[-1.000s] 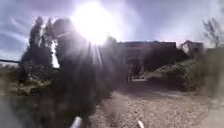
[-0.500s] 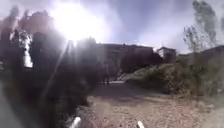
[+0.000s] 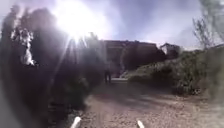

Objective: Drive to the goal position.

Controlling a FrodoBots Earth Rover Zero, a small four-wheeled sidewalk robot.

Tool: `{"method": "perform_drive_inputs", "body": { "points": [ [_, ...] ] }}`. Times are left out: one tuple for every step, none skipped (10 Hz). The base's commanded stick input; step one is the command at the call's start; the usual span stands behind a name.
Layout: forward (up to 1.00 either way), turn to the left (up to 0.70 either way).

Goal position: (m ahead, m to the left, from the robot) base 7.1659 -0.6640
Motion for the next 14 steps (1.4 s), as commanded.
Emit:
{"method": "perform_drive_inputs", "body": {
  "points": [
    [0.7, -0.17],
    [0.7, -0.35],
    [0.7, -0.35],
    [0.7, -0.35],
    [0.7, -0.35],
    [0.7, -0.35],
    [0.7, -0.35],
    [0.7, -0.35],
    [0.7, -0.35],
    [0.7, -0.35],
    [0.7, -0.29],
    [0.7, -0.1],
    [0.7, 0.0],
    [0.7, 0.0]
  ]
}}
